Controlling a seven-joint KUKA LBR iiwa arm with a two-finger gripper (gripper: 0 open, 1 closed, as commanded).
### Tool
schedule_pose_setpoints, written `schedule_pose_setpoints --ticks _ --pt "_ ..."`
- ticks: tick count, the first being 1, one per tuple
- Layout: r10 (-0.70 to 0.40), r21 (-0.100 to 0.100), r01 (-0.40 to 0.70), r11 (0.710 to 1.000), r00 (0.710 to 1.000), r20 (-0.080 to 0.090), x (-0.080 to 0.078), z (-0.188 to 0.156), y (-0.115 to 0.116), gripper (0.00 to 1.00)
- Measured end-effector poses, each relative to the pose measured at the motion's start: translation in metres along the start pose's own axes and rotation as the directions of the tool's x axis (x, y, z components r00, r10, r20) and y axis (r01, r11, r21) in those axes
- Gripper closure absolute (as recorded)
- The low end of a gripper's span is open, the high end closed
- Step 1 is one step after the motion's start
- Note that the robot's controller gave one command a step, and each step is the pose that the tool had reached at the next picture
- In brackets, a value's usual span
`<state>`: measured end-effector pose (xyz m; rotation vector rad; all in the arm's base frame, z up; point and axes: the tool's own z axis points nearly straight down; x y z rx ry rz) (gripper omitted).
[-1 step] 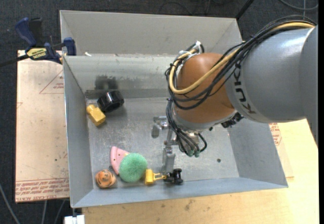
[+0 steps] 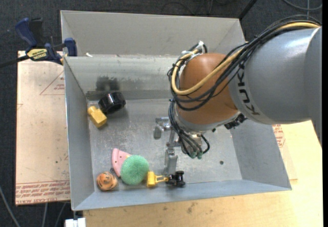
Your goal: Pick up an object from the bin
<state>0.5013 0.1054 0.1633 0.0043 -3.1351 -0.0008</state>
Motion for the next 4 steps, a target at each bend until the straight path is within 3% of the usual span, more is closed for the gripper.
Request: schedule_pose_setpoints --ticks 1,2,3,4 --pt "-0.042 0.000 0.042 0.999 0.999 0.006 0.006 -0.011 -0.009 0.00" --pt "-0.134 0.000 0.134 0.991 0.991 0.014 0.012 0.037 -0.007 0.00" --pt "-0.190 0.001 0.190 0.982 0.982 0.010 0.013 0.080 -0.009 0.00" --pt "-0.164 0.001 0.164 0.987 0.986 0.014 0.010 0.088 0.005 0.00"
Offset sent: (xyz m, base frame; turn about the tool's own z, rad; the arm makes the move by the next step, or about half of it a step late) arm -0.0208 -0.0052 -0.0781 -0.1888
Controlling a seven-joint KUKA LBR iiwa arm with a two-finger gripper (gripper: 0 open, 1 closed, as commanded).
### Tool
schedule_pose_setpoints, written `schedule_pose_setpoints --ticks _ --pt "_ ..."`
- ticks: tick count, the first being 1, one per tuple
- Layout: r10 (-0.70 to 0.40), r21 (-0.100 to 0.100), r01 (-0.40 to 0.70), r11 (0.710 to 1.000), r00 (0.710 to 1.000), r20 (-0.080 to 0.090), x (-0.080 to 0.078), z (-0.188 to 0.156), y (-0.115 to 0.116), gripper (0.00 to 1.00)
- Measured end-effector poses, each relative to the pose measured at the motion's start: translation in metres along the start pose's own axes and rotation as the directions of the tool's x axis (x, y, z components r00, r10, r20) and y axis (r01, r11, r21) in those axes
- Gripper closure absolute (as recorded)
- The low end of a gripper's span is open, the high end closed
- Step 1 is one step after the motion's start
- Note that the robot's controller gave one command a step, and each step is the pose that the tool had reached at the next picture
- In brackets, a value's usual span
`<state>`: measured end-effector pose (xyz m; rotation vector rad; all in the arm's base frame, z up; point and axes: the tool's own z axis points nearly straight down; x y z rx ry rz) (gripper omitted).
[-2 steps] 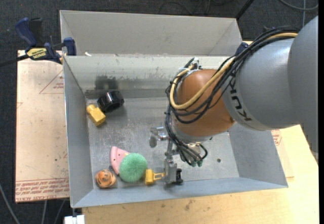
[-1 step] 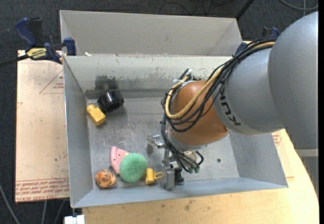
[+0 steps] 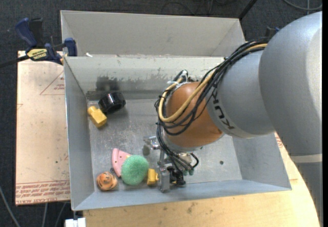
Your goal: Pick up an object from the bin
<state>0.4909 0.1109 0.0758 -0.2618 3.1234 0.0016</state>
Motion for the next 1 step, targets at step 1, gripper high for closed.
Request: schedule_pose_setpoints --ticks 1 --pt "-0.122 0.000 0.122 0.993 0.993 0.005 -0.0005 0.0027 0.0159 0.00"
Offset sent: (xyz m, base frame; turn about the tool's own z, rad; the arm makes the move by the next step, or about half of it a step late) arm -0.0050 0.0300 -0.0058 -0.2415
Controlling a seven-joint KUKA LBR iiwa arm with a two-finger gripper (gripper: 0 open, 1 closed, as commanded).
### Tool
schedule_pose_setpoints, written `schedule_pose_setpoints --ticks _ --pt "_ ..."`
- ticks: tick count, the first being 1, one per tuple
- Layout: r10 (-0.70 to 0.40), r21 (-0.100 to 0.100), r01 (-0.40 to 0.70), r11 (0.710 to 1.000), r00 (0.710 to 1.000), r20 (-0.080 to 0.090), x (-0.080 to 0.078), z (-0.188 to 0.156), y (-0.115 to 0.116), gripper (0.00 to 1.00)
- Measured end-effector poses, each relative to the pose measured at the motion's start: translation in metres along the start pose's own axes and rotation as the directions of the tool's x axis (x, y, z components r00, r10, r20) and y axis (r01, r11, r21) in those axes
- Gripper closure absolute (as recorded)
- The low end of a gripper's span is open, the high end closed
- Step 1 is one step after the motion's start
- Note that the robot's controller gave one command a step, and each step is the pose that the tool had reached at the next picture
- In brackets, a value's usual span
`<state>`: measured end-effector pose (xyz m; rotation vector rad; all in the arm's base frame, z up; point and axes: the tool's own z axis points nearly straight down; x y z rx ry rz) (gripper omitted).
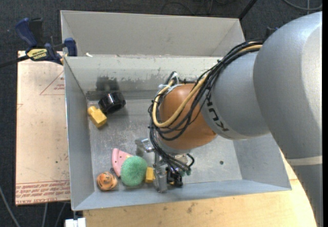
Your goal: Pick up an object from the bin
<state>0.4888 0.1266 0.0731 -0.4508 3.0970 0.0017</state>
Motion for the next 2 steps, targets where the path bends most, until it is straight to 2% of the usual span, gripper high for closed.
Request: schedule_pose_setpoints --ticks 1,2 --pt "-0.117 -0.003 0.117 0.993 0.993 -0.009 -0.0023 0.0028 0.0146 1.00" --pt "-0.116 -0.002 0.116 0.993 0.993 0.004 -0.0054 0.0016 0.0141 0.00"
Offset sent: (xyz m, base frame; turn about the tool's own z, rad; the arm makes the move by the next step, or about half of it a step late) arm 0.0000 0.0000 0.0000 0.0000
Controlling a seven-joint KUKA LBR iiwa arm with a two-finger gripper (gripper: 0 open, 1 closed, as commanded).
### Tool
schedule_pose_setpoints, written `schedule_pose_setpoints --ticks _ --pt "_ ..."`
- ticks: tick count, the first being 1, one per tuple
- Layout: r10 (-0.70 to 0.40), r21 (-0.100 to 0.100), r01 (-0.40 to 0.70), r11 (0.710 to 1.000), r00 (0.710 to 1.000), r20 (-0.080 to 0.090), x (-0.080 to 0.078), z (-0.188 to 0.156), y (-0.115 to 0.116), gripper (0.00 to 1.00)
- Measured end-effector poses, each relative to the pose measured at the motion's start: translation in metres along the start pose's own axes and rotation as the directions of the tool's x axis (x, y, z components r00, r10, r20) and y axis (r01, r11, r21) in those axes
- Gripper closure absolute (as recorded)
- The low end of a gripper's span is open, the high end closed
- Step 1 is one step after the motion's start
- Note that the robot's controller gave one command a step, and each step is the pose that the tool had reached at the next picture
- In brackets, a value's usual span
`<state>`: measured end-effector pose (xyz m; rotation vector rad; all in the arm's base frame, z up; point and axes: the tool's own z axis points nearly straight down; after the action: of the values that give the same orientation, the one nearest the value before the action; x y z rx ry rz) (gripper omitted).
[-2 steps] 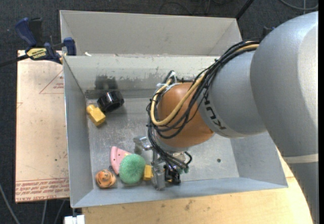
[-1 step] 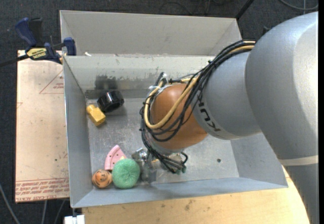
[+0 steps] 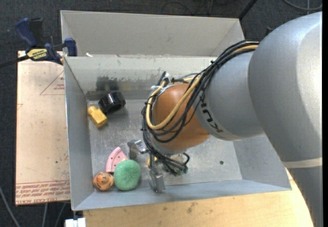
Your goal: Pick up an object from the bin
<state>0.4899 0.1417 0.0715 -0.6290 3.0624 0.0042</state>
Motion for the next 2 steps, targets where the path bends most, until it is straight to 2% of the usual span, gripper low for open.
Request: schedule_pose_setpoints --ticks 1,2 --pt "0.000 0.000 0.000 1.000 1.000 -0.002 0.000 0.000 0.000 0.00" --pt "-0.020 -0.002 0.020 1.000 1.000 -0.016 -0.017 -0.042 0.008 0.00"
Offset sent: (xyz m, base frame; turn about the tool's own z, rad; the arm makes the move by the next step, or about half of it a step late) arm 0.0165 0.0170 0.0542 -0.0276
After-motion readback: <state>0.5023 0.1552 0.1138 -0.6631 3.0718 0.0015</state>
